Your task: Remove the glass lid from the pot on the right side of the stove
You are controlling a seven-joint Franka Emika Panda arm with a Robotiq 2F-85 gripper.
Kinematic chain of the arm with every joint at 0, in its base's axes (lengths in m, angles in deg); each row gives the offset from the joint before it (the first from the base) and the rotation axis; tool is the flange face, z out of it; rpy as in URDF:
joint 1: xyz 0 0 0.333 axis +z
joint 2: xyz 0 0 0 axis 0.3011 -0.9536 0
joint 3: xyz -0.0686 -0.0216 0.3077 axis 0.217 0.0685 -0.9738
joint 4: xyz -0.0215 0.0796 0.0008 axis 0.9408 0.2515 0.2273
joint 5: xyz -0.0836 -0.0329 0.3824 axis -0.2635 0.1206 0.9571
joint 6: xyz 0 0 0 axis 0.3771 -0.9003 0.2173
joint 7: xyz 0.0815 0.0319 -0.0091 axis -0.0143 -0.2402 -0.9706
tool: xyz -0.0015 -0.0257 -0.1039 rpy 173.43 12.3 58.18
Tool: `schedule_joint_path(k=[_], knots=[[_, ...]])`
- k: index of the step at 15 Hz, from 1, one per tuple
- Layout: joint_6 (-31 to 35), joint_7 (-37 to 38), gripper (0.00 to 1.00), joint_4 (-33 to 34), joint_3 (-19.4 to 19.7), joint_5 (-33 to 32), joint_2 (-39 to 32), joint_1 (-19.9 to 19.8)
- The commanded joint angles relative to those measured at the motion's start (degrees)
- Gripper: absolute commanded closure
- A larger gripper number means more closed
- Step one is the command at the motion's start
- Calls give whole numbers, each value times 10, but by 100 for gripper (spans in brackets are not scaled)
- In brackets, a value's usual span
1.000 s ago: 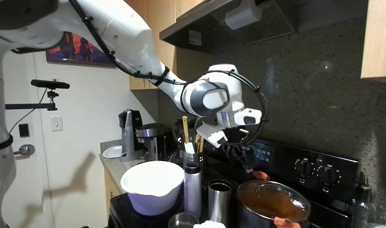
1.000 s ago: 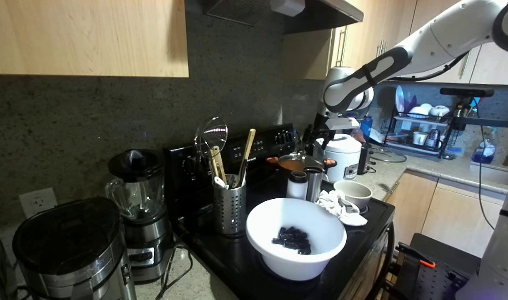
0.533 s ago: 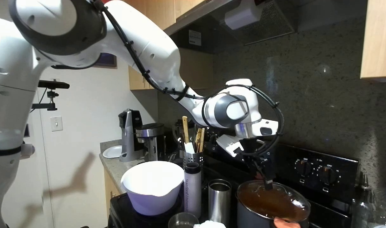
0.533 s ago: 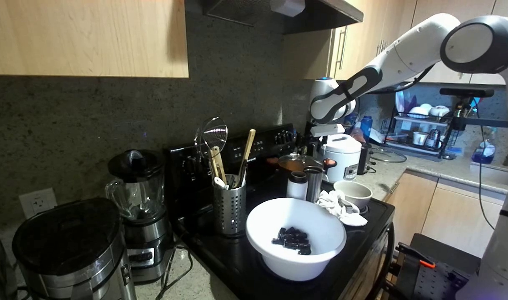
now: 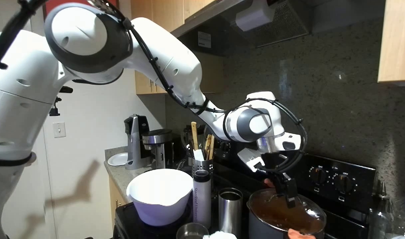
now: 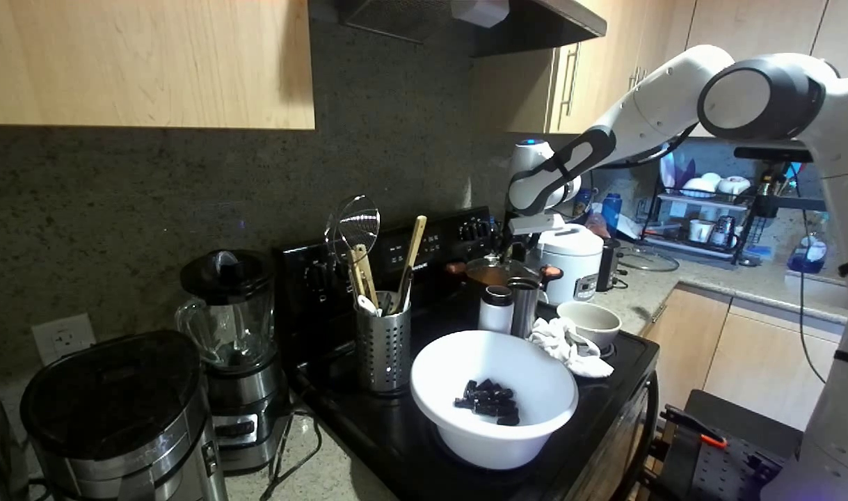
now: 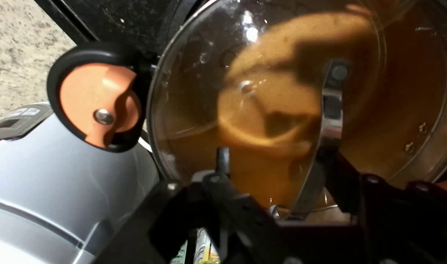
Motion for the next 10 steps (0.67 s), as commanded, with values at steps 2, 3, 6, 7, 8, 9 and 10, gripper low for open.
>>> schedule_joint_path(k=[2,3,6,7,8,9,10], knots=[[-23,27,73,24,8,-5,-11,8],[-24,27,79,24,7,-5,-11,9],[-23,25,100,19,7,-6,-5,12],[-23,27,100,18,7,-6,-4,14],[-23,29,97,16,8,-8,-3,15],[-26,31,96,18,8,-8,-2,15],[-27,34,96,20,9,-7,-1,16]])
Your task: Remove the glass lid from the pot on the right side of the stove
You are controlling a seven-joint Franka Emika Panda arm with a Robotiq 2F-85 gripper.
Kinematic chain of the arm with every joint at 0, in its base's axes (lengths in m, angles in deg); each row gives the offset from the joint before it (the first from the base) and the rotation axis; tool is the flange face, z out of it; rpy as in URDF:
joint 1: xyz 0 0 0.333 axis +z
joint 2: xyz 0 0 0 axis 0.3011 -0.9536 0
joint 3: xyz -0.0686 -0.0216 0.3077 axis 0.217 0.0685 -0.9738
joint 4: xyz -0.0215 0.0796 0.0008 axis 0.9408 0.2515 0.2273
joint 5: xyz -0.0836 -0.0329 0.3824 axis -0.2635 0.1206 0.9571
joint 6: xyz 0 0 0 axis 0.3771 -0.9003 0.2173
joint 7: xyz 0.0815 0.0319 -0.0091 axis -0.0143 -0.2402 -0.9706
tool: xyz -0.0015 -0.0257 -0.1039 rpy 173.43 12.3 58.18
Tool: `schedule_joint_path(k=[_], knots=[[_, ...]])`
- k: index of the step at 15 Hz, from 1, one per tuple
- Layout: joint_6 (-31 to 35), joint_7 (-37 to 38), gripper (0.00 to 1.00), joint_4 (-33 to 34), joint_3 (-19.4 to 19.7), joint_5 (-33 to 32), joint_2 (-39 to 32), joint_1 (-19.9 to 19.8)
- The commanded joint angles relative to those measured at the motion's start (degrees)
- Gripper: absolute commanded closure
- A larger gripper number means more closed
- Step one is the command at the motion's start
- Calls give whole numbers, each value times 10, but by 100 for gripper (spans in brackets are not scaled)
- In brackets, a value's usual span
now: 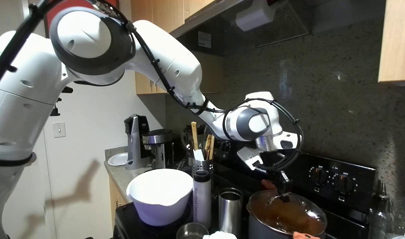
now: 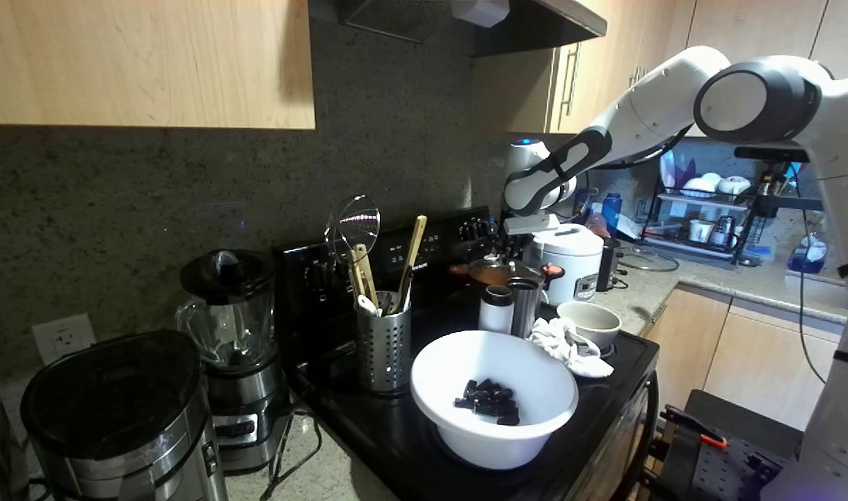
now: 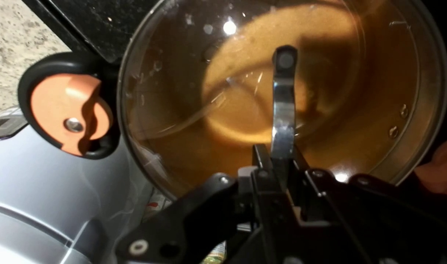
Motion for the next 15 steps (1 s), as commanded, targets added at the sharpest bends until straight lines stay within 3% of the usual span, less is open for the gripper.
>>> schedule_joint_path(k=[1,15], knots=[[-25,24,96,11,8,-6,8,7],[-126,28,96,84,-18,29,78,2]])
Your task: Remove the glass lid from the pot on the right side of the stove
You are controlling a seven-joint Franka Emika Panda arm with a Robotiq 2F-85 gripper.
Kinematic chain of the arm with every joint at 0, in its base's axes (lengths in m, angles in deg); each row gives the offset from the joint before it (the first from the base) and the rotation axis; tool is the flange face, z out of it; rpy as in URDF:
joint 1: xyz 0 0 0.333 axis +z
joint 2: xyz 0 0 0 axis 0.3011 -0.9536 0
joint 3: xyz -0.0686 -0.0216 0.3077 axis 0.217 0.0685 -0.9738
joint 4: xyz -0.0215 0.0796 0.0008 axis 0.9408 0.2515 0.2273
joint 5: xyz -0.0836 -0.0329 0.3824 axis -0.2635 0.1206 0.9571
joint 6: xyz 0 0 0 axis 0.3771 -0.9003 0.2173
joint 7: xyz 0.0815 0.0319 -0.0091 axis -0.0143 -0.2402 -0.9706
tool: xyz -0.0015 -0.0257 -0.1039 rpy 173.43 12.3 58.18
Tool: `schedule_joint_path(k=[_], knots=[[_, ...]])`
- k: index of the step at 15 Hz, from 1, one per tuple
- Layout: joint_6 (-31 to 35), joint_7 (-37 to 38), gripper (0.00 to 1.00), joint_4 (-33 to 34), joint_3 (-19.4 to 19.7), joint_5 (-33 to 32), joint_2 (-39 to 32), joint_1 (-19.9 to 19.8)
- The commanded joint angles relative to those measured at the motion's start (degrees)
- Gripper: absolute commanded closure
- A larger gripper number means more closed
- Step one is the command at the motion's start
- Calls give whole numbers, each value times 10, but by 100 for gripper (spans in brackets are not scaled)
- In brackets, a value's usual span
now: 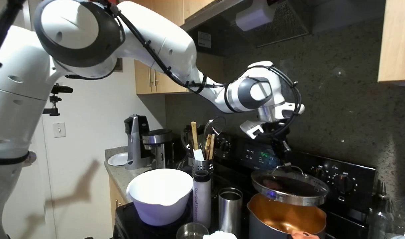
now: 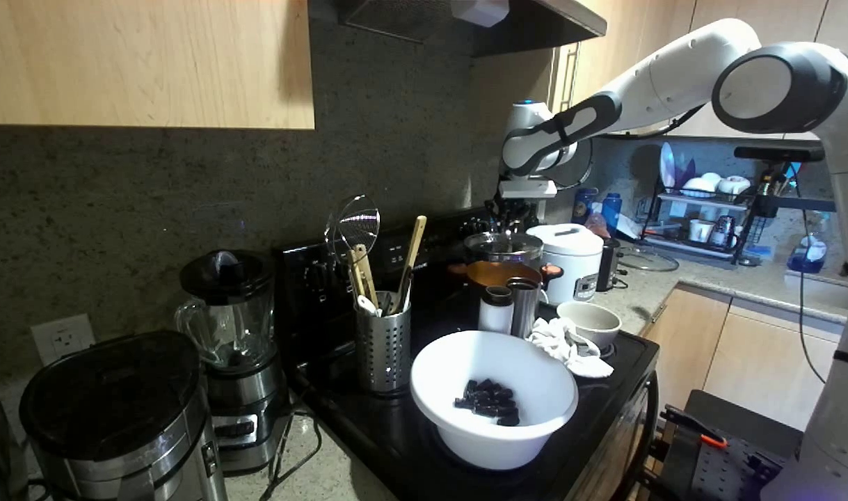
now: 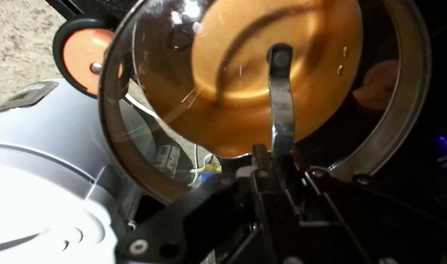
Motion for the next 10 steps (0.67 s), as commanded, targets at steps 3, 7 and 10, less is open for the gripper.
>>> schedule_joint_path(k=[3,7,10], knots=[[-52,-9,96,-1,-32,36,73,2],[-46,-33,96,-49,-65,61,121,10],[-33,-40,96,-91,-86,64,146,22]])
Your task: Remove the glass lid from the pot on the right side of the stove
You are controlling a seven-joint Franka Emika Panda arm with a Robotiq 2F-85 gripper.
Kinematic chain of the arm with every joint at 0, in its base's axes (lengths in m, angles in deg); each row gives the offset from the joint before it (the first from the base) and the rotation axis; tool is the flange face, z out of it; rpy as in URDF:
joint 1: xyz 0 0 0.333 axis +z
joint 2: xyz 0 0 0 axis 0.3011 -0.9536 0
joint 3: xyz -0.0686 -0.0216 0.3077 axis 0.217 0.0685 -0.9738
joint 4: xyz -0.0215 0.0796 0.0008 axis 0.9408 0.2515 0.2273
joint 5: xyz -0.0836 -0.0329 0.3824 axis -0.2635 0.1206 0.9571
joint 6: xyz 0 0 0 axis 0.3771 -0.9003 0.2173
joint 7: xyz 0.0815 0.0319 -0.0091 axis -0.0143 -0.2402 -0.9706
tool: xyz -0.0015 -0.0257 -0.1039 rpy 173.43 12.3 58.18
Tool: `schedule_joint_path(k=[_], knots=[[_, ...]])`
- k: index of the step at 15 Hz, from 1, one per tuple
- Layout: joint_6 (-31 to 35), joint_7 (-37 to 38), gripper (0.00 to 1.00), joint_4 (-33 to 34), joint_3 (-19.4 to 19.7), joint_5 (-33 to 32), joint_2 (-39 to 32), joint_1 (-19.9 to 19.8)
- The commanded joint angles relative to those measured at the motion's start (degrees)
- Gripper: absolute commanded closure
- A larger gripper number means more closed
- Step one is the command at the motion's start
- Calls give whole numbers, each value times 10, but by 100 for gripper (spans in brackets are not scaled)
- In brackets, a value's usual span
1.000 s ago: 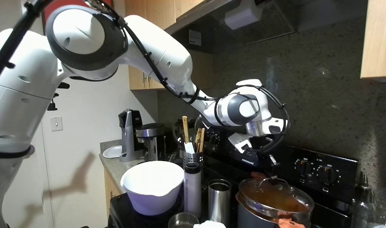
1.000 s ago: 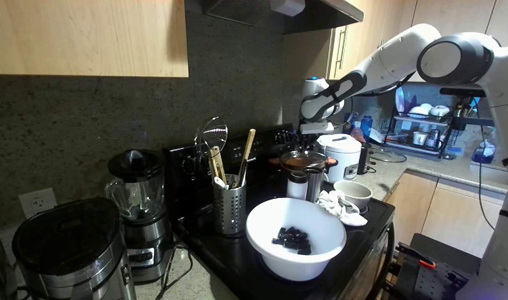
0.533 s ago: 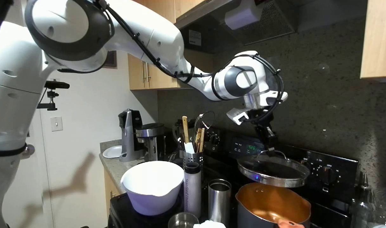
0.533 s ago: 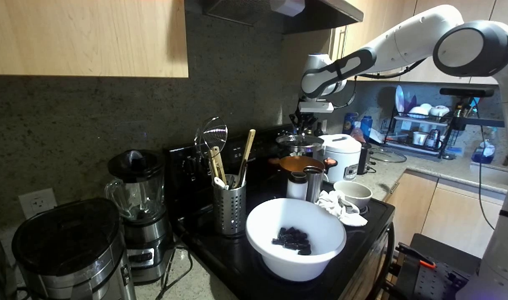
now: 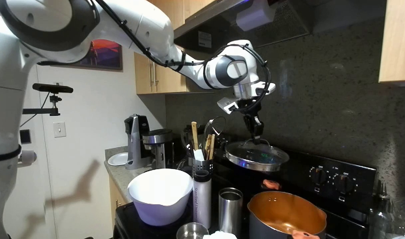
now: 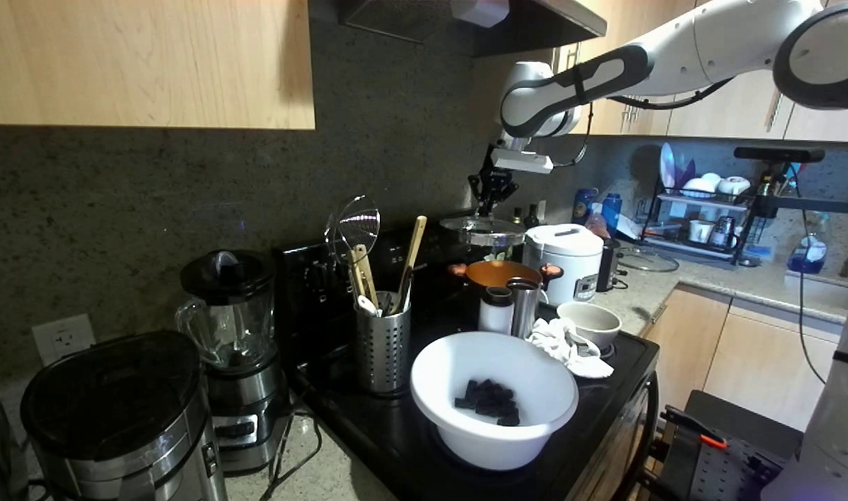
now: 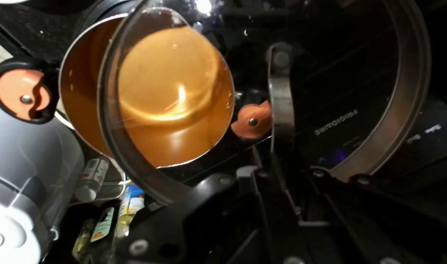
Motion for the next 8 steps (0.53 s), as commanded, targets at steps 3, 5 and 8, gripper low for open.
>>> schedule_joint_path(k=[3,5,8], knots=[[25,-16,96,-101,-31,9,68,23],[38,-10,96,-126,-39,7,73,30],[64,0,96,-156,-44,10,76,35]])
